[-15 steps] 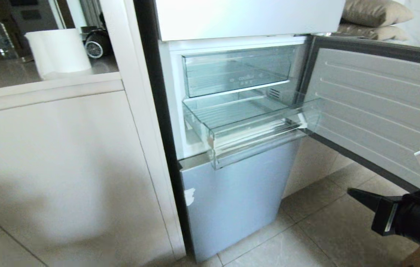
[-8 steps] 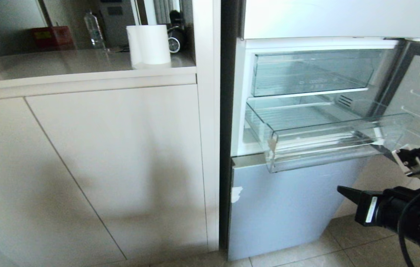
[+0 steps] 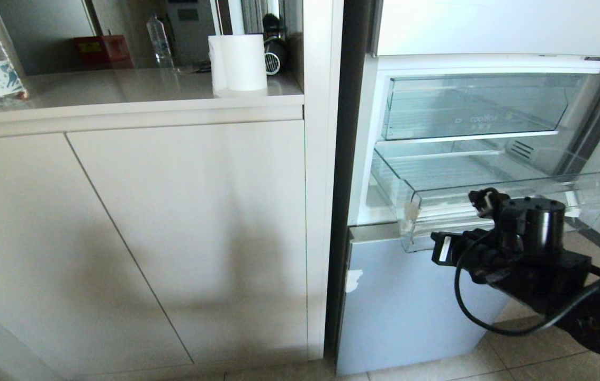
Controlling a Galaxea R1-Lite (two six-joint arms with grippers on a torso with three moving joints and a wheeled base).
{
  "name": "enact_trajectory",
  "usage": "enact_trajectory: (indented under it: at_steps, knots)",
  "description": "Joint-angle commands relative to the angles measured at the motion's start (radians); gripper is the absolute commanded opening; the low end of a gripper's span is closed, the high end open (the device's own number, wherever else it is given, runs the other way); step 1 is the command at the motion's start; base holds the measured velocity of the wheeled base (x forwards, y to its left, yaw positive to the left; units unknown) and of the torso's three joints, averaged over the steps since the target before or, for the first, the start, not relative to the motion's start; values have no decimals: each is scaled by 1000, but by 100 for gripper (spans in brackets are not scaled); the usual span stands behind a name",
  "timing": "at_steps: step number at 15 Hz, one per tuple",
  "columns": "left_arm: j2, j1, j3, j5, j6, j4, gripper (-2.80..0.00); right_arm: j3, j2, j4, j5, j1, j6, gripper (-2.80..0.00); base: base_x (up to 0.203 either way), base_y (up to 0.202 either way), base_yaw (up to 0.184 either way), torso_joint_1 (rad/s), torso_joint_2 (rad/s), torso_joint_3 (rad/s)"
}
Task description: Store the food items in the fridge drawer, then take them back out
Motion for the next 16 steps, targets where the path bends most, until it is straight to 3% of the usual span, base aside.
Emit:
enact_trajectory:
  at_steps: [1,7,12,16]
  knots:
    - [0,0,0,0,0,0,-280,-146,184,-28,0,-36,-2,-280,0,0,0,0,0,0]
    - [1,0,0,0,0,0,-280,-414,421,-209,5,-53,1,-280,0,0,0,0,0,0]
    - [1,0,0,1,0,0,-280,-676,567,-247,4,-65,8,-280,0,0,0,0,0,0]
    - [1,0,0,0,0,0,-280,-632,535,-248,2,-61,13,-280,0,0,0,0,0,0]
